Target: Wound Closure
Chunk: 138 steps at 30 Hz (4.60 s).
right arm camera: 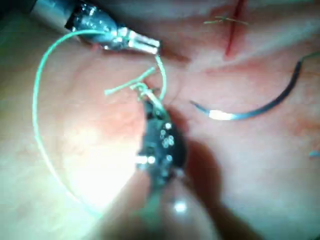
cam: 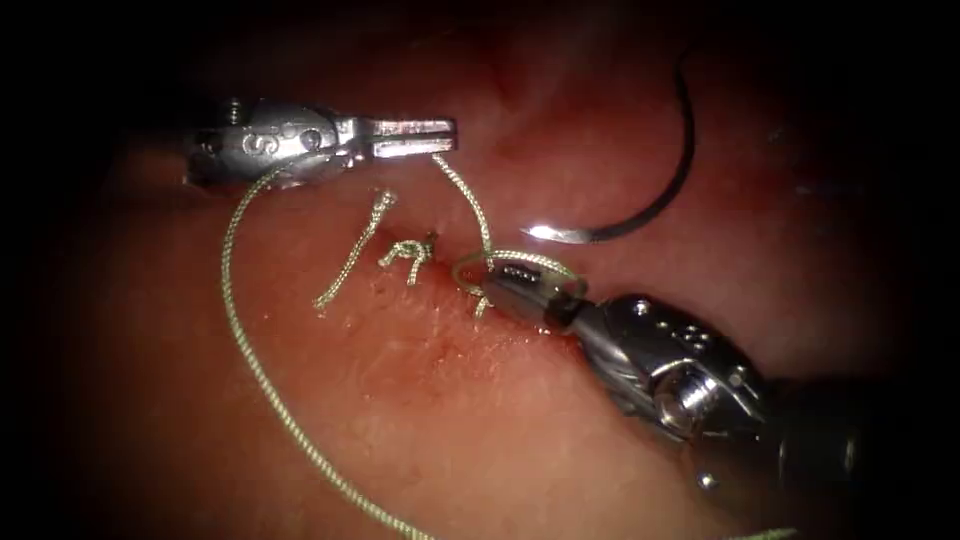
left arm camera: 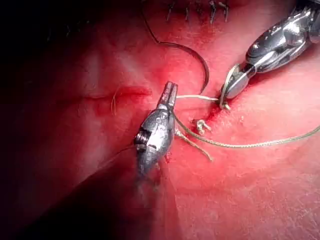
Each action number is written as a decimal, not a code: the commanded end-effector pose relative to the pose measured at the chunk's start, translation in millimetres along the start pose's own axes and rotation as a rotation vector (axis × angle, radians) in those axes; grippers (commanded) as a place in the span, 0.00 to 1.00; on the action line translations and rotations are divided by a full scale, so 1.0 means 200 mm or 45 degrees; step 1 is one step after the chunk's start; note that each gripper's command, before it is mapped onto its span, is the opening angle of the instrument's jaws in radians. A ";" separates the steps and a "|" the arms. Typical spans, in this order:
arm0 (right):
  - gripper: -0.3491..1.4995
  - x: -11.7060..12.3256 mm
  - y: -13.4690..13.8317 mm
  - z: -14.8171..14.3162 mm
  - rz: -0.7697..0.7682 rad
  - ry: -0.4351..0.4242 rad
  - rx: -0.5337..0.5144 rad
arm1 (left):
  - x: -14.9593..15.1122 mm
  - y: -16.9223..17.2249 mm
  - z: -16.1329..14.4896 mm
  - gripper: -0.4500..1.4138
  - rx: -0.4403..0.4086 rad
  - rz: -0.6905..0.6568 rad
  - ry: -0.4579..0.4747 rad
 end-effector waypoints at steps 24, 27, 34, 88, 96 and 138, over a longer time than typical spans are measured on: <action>0.00 -0.020 -0.024 0.006 -0.099 -0.094 0.096 | -0.007 -0.059 0.038 0.00 0.035 -0.040 -0.011; 0.00 -0.022 -0.025 0.005 -0.104 -0.098 0.104 | -0.005 -0.063 0.039 0.00 0.044 -0.047 -0.014; 0.00 -0.027 -0.028 0.004 -0.119 -0.113 0.123 | -0.004 -0.074 0.047 0.00 0.059 -0.066 -0.039; 0.65 -0.032 -0.039 -0.004 -0.316 -0.138 0.266 | 0.000 -0.090 0.049 0.00 0.091 -0.027 -0.049; 0.87 -0.019 -0.051 -0.025 -0.548 -0.134 0.329 | 0.030 -0.079 0.014 0.00 0.068 -0.054 0.086; 0.93 0.012 -0.010 0.015 -0.382 -0.189 0.096 | 0.119 -0.016 -0.026 0.00 0.000 0.015 0.209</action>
